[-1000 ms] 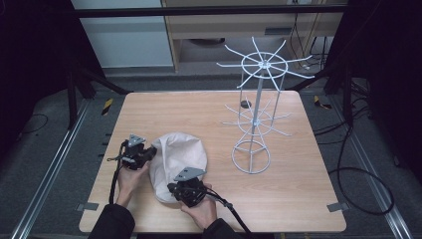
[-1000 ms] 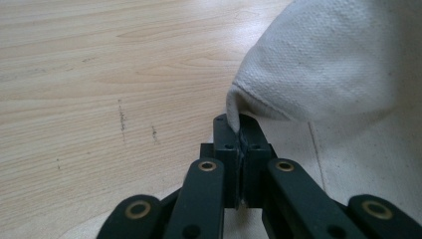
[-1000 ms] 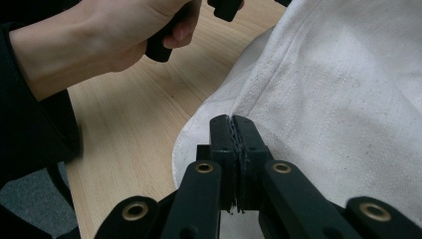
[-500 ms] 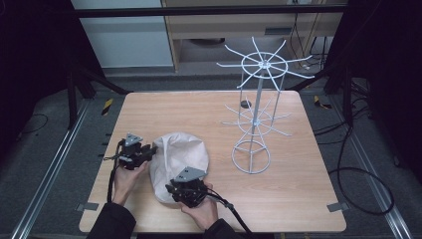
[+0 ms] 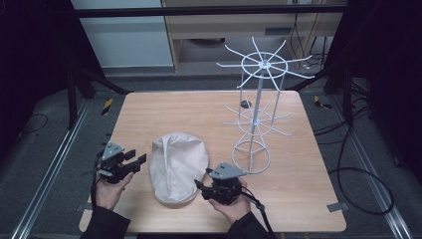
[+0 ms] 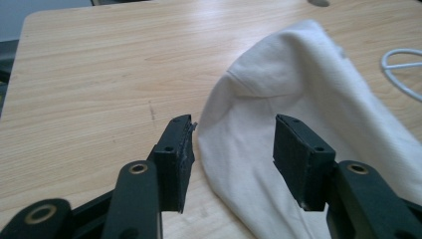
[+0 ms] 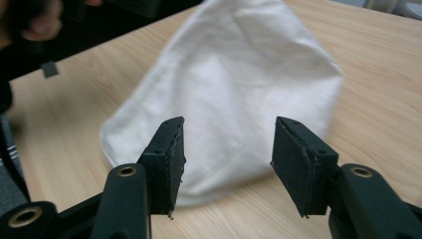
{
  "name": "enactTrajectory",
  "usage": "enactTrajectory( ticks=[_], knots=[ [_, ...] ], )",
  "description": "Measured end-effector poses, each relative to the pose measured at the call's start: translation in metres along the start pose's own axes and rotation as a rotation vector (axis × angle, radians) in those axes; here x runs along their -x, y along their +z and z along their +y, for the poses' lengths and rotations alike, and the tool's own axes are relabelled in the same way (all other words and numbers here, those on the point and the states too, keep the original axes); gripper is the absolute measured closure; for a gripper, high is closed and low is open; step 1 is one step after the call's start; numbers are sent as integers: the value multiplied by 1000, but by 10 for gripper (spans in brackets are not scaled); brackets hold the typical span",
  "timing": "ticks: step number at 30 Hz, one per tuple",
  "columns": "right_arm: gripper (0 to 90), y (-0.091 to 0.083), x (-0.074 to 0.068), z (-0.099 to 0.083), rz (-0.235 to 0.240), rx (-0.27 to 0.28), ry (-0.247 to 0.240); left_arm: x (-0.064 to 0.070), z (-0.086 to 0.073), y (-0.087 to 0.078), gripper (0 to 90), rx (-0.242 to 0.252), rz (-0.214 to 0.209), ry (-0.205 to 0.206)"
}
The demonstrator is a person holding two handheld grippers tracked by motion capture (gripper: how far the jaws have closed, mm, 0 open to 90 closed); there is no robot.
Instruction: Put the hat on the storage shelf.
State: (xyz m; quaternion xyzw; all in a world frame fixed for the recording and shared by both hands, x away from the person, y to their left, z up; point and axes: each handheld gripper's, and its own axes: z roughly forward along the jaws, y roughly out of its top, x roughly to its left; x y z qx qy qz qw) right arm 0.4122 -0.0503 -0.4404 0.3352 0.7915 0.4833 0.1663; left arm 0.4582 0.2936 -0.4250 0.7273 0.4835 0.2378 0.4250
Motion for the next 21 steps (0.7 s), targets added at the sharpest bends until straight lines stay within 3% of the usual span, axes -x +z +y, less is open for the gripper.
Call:
enactTrajectory(
  ticks=[2,3,5,6,7,10,13,14,16,21],
  knots=[
    [460,-5,5,-4,-12,-3,8,2,1,-2,489,3,-6,0],
    [449,-13,15,-12,-42,-2,17,6,2,-6,479,13,-11,7],
    [443,-16,20,-16,-55,-5,25,8,4,-7,475,18,-12,8],
    [428,-23,31,-22,-88,-8,37,13,7,-10,465,26,-19,10],
    [428,-23,31,-22,-88,-8,37,13,7,-10,463,26,-19,10],
    [399,-37,52,-30,-142,9,69,24,11,-14,462,41,-32,19],
    [393,-44,61,-33,-167,11,84,28,13,-15,464,40,-28,28],
    [385,-54,72,-37,-202,16,96,31,15,-16,465,35,-32,27],
    [379,-57,75,-38,-216,17,95,33,16,-17,465,38,-31,24],
    [361,-77,101,-51,-290,13,140,41,22,-17,466,30,-22,23]
  ],
)
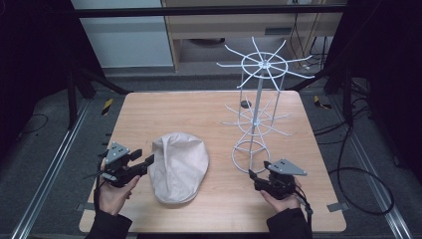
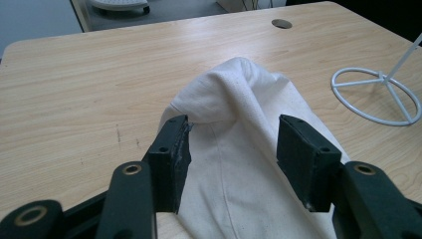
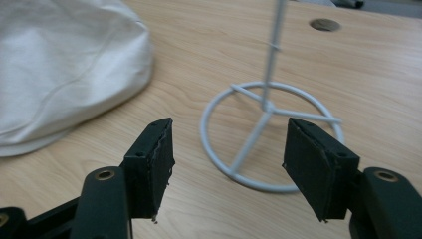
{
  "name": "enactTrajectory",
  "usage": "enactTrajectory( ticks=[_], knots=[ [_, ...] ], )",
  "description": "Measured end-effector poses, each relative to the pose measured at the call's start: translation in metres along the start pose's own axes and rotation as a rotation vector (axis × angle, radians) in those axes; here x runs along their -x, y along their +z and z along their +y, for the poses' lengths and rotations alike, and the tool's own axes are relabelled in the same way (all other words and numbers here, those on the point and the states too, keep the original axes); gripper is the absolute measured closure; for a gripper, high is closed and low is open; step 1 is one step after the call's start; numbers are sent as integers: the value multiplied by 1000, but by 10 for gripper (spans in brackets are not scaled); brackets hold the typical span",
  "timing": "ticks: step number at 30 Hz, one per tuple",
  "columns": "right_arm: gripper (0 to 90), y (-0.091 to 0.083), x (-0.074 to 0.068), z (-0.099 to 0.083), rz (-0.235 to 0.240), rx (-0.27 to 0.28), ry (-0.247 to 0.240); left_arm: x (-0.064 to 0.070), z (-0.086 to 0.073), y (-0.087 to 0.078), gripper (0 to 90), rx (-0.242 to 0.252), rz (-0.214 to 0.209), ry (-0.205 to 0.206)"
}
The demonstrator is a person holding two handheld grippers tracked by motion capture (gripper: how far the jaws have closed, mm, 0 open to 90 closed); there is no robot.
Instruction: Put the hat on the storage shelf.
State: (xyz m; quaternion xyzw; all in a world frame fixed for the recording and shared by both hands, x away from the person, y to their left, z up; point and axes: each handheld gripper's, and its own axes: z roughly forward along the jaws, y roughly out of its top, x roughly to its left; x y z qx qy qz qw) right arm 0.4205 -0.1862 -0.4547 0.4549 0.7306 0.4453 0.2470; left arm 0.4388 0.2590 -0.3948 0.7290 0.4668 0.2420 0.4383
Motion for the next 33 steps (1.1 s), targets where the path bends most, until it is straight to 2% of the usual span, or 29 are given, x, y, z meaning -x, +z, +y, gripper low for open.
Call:
enactTrajectory(
  ticks=[5,9,14,24,33],
  knots=[
    [347,-6,23,-11,-74,-29,-4,7,5,7,461,-24,5,0],
    [338,-7,32,-15,-118,-45,-10,11,9,13,454,-41,11,8],
    [328,-6,38,-17,-124,-51,0,14,13,22,448,-59,26,12],
    [324,-3,40,-18,-133,-69,5,21,15,41,444,-97,24,7],
    [323,-4,43,-19,-134,-71,13,24,11,65,457,-156,54,18]
  ],
)
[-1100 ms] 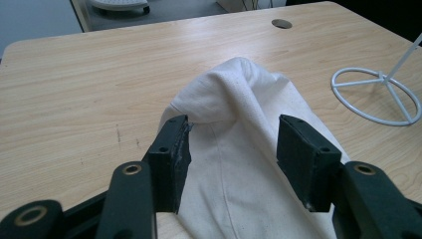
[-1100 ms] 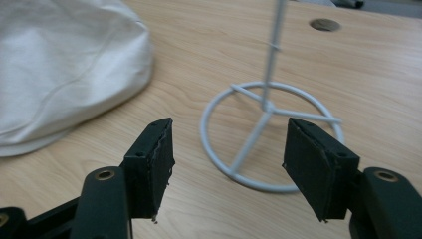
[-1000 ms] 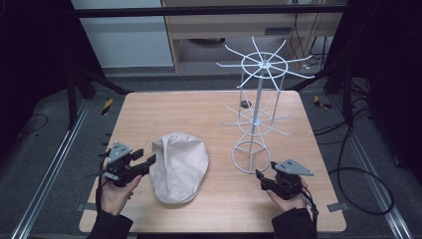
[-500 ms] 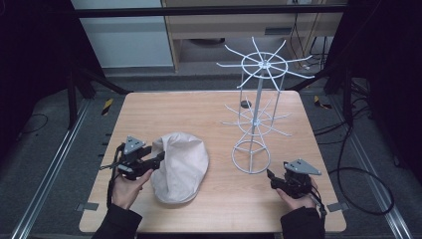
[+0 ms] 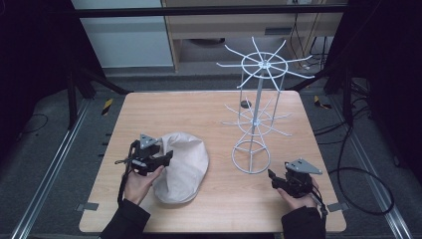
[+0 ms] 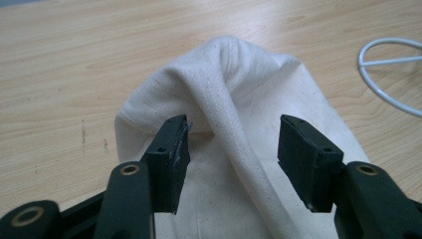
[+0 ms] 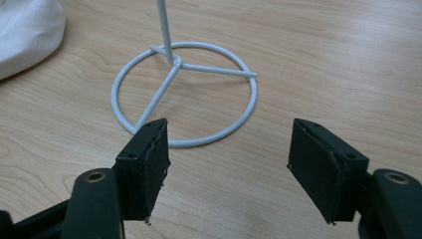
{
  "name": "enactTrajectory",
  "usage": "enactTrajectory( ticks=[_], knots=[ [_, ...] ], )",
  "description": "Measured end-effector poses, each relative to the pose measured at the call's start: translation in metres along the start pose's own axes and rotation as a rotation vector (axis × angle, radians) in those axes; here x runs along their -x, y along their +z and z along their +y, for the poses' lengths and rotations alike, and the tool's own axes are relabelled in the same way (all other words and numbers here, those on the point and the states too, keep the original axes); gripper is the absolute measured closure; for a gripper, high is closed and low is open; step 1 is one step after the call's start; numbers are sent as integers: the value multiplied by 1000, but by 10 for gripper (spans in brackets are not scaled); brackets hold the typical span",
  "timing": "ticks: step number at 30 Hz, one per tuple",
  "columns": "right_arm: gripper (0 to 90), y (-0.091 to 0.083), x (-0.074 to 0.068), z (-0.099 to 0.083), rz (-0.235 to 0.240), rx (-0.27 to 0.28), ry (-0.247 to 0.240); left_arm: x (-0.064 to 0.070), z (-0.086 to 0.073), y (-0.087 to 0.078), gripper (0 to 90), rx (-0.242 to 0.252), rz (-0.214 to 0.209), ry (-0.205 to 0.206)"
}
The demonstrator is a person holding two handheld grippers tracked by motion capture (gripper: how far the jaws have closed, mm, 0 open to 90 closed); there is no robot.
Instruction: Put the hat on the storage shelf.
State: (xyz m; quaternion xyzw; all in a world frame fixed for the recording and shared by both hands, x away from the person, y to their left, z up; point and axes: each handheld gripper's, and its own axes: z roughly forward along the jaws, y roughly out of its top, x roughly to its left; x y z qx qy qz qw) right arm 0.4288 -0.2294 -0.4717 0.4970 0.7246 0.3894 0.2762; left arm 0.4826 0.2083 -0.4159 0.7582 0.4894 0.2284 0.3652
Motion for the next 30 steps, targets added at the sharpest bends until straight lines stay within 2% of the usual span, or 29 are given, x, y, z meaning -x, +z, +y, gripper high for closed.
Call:
enactTrajectory(
  ticks=[7,12,16,20,24,30],
  knots=[
    [322,3,-1,-1,3,-17,-11,1,-5,18,521,-62,2,-9],
    [322,4,-1,-1,5,-19,-13,1,-7,24,625,-97,6,-16],
    [322,5,-1,-1,6,-26,-15,0,-7,24,762,-93,-11,-39],
    [323,5,-1,-2,7,-31,-10,-2,-7,23,859,-87,-27,-60],
    [324,5,0,-2,11,-32,-7,-5,-7,19,875,-68,-26,-66],
    [324,6,0,-2,10,-35,-8,-8,-5,6,879,-8,-31,-69]
  ],
)
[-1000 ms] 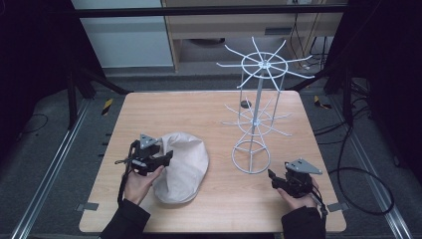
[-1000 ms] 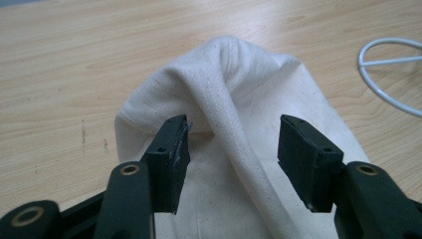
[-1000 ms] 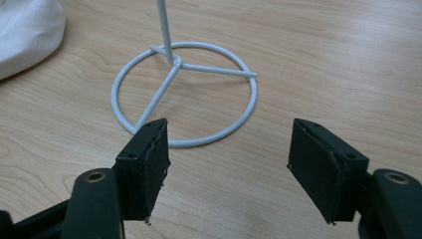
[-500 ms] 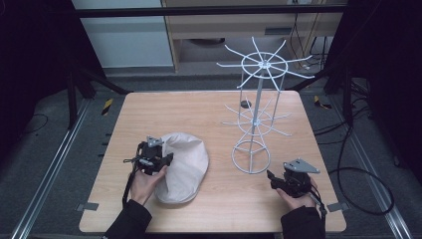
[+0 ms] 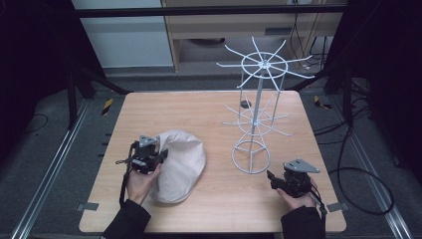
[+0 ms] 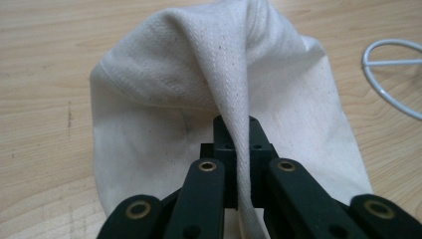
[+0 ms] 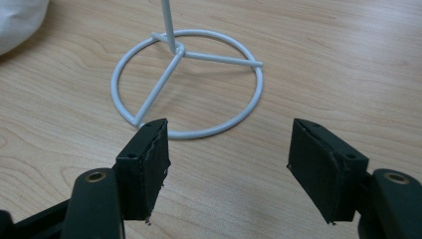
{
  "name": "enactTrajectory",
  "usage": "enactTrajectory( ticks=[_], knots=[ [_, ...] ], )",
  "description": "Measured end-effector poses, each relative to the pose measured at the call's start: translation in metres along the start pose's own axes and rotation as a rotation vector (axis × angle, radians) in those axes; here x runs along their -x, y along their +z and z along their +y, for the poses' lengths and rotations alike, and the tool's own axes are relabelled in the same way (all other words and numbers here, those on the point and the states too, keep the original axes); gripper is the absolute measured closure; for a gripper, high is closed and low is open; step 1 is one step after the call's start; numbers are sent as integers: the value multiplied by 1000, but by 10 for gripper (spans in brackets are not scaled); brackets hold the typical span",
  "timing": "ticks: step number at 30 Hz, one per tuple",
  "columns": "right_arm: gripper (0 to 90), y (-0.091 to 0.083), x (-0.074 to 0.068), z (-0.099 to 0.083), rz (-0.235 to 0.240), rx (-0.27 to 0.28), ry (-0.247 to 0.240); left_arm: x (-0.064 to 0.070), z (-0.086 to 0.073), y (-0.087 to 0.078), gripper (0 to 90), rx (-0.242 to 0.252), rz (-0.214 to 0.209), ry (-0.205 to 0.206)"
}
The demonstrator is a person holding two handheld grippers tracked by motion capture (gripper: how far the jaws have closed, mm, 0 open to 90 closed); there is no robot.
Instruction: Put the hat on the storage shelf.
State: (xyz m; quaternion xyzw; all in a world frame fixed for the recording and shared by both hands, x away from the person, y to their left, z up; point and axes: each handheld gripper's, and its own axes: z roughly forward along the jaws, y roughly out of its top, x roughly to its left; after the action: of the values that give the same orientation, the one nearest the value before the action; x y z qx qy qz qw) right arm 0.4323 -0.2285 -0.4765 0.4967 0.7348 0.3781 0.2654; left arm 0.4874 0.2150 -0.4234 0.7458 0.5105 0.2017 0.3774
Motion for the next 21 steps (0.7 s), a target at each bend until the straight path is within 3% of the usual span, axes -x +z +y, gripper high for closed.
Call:
enactTrajectory(
  ticks=[12,21],
  knots=[
    [324,-2,1,0,6,9,16,3,7,-38,880,149,-3,43],
    [324,-3,2,0,0,29,14,1,15,-72,880,292,-42,31]
  ],
)
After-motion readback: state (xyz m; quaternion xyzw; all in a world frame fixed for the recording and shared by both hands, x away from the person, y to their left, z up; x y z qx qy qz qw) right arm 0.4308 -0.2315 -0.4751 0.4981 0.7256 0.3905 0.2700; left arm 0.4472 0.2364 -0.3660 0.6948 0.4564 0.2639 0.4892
